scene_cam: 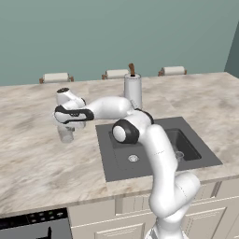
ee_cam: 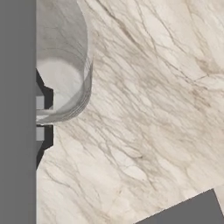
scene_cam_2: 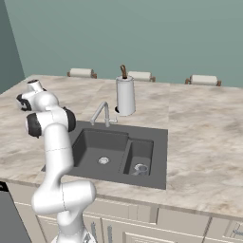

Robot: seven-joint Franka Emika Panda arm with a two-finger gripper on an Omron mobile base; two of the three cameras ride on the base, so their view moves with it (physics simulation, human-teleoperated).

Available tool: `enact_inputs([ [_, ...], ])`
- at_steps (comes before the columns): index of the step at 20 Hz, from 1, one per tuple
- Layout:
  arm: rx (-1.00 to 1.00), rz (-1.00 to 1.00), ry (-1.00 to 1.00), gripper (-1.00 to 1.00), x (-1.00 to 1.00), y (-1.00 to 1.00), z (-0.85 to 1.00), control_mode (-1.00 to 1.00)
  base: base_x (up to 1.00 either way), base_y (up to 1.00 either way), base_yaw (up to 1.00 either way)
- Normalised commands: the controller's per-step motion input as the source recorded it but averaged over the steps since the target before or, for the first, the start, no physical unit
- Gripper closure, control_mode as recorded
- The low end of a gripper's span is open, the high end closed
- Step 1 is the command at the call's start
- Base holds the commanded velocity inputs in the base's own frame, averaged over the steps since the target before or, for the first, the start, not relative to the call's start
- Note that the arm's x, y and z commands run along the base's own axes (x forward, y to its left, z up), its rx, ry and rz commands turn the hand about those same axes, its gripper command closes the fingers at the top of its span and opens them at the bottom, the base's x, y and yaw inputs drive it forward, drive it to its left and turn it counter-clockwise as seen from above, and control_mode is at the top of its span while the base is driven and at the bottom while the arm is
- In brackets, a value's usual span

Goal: Move any existing items from the left basin to the right basin for drying. Then move the glass cup from the counter to the left basin of the sink for washing.

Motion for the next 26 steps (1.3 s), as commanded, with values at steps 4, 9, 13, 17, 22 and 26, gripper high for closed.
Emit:
enact_inputs([
  [4, 0.01, 0.0, -0.02, 1.0, -0.02, -0.03, 0.13, -1.0, 0.0, 0.0, 0.0],
  [9, 0.0, 0.0, -0.03, 1.0, -0.16, -0.23, 0.43, -1.0, 0.0, 0.0, 0.0],
  [13, 0.0, -0.01, -0.01, 1.0, -0.11, -0.37, 0.57, -1.0, 0.0, 0.0, 0.0],
  [17, 0.0, -0.02, 0.0, 1.0, -0.1, -0.42, 0.48, -1.0, 0.0, 0.0, 0.0],
  [22, 0.0, -0.03, 0.0, 1.0, -0.23, -0.48, 0.23, -1.0, 0.0, 0.0, 0.0],
  [26, 0.0, -0.05, 0.0, 1.0, -0.41, -0.54, 0.09, -1.0, 0.0, 0.0, 0.0],
])
